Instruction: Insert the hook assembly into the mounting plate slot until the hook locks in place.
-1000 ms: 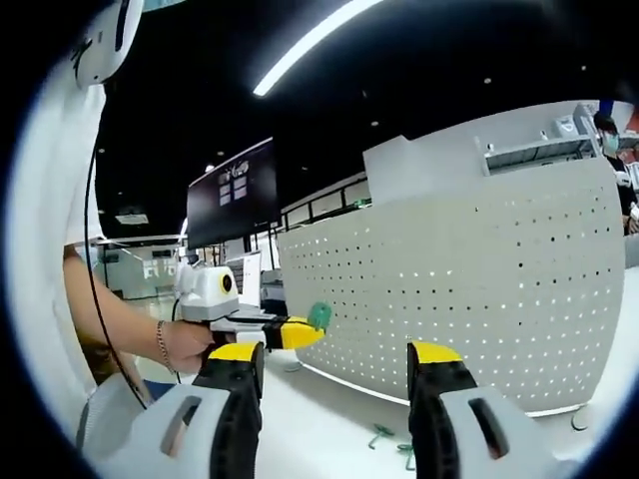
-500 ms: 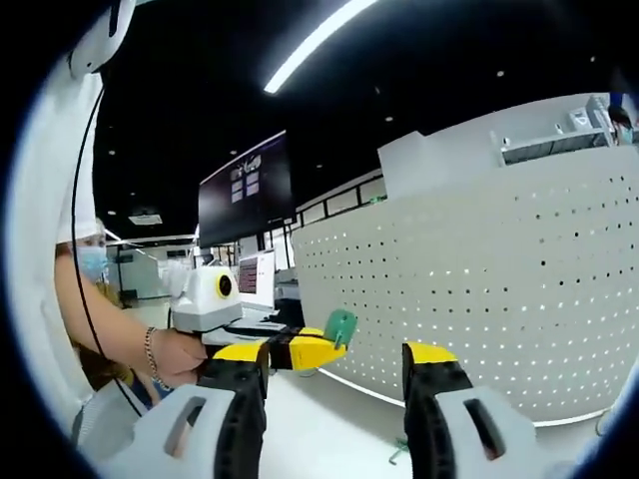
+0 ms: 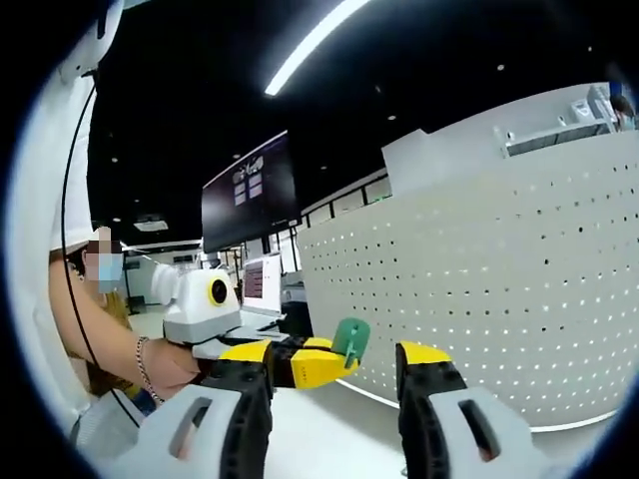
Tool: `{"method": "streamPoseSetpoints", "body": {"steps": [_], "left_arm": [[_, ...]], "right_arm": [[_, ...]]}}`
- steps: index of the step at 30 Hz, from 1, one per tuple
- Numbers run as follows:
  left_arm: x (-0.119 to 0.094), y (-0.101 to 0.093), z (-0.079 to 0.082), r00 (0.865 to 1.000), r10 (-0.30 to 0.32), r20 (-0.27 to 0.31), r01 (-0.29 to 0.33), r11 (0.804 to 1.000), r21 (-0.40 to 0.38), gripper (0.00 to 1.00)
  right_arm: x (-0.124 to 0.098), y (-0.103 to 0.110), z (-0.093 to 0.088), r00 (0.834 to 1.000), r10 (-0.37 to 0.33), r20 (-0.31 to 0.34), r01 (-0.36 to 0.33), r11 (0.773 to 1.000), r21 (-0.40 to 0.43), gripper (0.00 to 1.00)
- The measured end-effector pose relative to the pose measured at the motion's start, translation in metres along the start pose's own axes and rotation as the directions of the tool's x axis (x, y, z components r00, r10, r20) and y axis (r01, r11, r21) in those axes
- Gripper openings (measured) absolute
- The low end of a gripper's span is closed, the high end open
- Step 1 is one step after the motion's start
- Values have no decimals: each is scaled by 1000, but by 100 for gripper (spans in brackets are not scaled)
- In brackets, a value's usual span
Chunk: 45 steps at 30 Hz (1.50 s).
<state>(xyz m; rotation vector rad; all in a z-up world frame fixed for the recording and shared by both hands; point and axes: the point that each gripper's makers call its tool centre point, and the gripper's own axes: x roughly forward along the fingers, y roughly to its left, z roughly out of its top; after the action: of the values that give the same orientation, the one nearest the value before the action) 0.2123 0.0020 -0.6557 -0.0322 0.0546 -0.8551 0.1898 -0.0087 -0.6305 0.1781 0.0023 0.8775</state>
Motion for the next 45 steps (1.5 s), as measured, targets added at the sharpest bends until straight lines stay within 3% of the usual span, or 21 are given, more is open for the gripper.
{"method": "streamPoseSetpoints", "body": {"steps": [5,12,18,25,34,45], "left_arm": [[-2,0,2,1000,4,4,-4,1000,0,3],[-2,-2,4,1000,2,7,-2,1000,-5,3],[0,-4,3,1000,-3,8,3,1000,-10,3],[-2,-5,3,1000,2,8,-2,1000,-8,3],[-5,-4,3,1000,18,12,-18,1000,-9,2],[-6,-5,4,999,31,14,-31,999,-8,2]], "right_arm": [[8,2,-2,1000,9,-9,-9,1000,10,44],[13,6,-3,1000,26,-17,-25,999,21,32],[14,6,-4,1000,17,-12,-17,1000,-13,18],[16,0,-5,1000,-12,-19,12,1000,-10,9],[18,-3,-6,999,-33,-21,33,999,2,3],[18,-3,-8,998,-58,-20,58,998,9,2]]}}
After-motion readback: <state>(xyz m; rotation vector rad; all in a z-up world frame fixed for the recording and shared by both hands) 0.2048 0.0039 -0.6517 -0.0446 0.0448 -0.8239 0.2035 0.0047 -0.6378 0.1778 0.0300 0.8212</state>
